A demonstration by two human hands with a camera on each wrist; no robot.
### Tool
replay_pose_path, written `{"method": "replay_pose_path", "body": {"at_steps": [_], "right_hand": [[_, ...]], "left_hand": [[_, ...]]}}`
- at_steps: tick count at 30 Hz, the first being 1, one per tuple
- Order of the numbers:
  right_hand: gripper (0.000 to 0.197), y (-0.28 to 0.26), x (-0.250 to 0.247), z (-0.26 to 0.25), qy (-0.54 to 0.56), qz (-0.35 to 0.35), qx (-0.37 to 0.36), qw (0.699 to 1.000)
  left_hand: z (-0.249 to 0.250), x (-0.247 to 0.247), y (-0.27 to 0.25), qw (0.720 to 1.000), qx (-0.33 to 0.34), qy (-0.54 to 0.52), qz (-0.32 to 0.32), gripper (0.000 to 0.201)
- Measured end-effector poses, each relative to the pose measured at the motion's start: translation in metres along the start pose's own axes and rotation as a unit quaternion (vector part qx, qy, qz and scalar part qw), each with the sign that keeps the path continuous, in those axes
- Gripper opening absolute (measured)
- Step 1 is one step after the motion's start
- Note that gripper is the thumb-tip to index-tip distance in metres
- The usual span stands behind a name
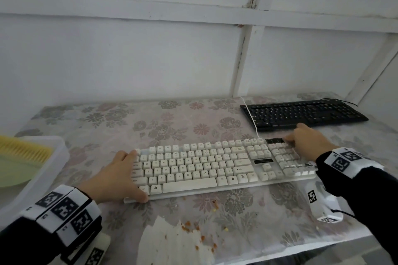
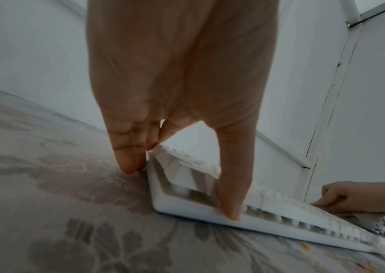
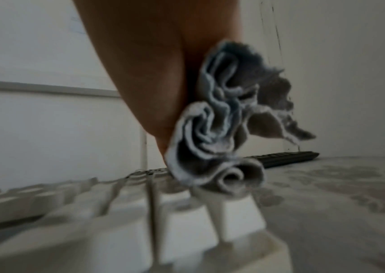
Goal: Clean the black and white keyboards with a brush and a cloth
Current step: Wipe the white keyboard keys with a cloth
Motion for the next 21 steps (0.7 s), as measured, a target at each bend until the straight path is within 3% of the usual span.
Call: {"method": "replay_pose_path", "body": {"at_steps": [4, 10, 17, 21], "right_hand": [[0.021, 0.010, -0.005, 0.009, -0.021, 0.004, 0.017, 1.000], [0.029, 0.004, 0.002, -0.034, 0.047, -0.002, -0.110, 0.993], [0.024, 0.015, 0.004, 0.008, -0.005, -0.037, -0.019, 0.999], [0.024, 0.008, -0.028, -0.043, 0.089, -0.023, -0.070, 0.993]], "left_hand": [[0.001, 0.000, 0.000, 1.000, 0.002, 0.002, 0.007, 0.124], [-0.001, 0.001, 0.001, 1.000, 0.004, -0.009, 0.009, 0.122], [-0.002, 0.004, 0.004, 1.000, 0.011, -0.010, 0.017, 0.124], [-0.003, 0.004, 0.006, 0.999, 0.027, -0.005, 0.016, 0.126]]}}
Point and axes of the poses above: each hand's wrist, its own y-axis towards the middle knuckle, its own x-axis out of the palm, z = x × y, the point moved 5 cm from there along y, towards the middle knuckle, and after that the axes turned 12 degrees about z, right-handed, at the moved point
